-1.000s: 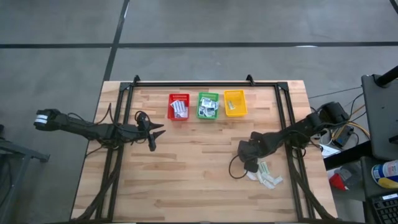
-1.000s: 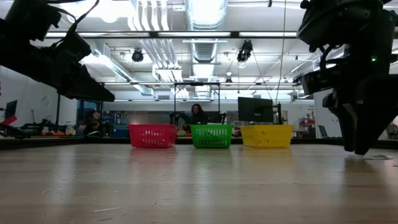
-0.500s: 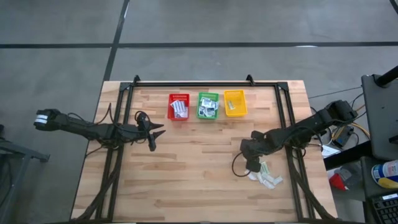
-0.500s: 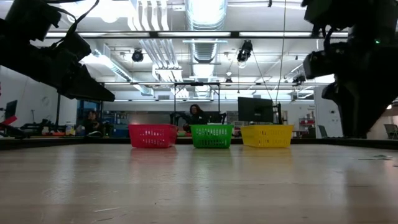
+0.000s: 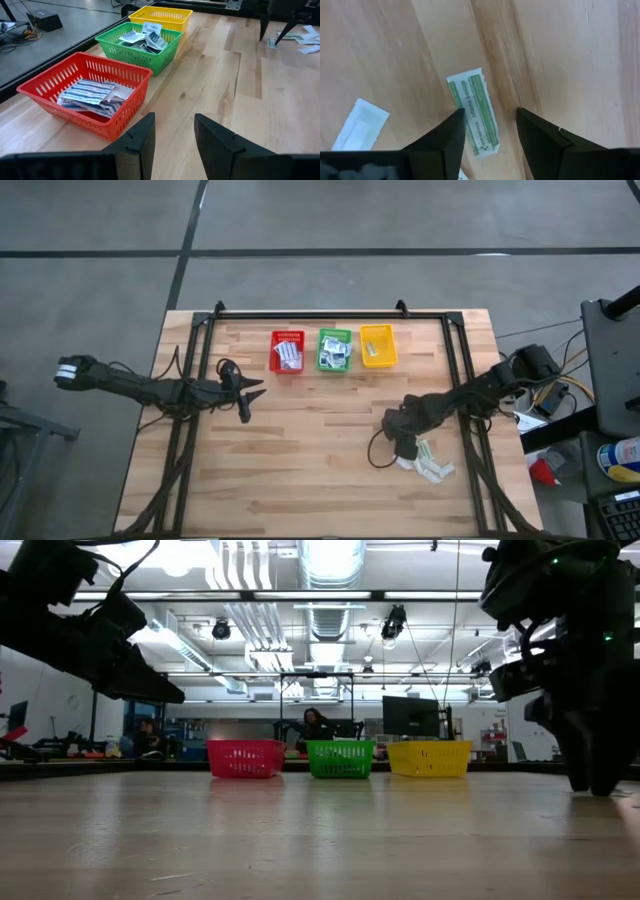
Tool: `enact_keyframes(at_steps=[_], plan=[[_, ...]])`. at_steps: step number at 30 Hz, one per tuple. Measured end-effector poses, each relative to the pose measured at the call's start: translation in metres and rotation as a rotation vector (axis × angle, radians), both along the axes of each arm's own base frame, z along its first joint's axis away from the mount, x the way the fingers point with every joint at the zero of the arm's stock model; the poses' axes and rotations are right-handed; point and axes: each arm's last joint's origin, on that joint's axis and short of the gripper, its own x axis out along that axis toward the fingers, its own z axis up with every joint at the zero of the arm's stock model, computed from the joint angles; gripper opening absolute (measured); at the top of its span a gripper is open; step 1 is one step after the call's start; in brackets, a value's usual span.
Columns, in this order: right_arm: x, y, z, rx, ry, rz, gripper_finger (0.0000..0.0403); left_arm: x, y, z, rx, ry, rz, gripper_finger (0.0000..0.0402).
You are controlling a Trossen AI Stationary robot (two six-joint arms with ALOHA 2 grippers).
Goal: Pick & Place First Aid Supplies
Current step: Put the green bandage into the yellow basket
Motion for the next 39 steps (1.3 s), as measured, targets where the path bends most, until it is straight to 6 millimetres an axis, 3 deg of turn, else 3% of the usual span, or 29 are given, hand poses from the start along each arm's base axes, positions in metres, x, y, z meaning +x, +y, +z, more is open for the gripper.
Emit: enact_keyframes(at_steps=[7, 19, 22, 32, 39], plan=[[0.000, 0.000, -0.003, -0.009, 0.013, -0.037, 0.0125, 0.000, 0.000, 0.000, 0.000, 0.001, 0.000, 0.0133], [-0.004, -0.003, 0.011, 0.002, -0.054, -0.083, 0.0019, 0.000, 0.000, 0.000, 0.003, 0.001, -0.001, 0.0133], [-0.005, -0.004, 0.015, 0.019, -0.073, -0.090, 0.0010, 0.000, 0.000, 0.000, 0.002, 0.000, -0.001, 0.0133], [-0.010, -0.020, 0.056, 0.072, -0.271, -0.192, 0.0008, 0.000, 0.000, 0.001, 0.001, -0.005, 0.000, 0.0133], [-0.006, -0.044, 0.100, 0.133, -0.621, -0.198, 0.0008, 0.000, 0.000, 0.001, 0.000, -0.008, 0.000, 0.0133]])
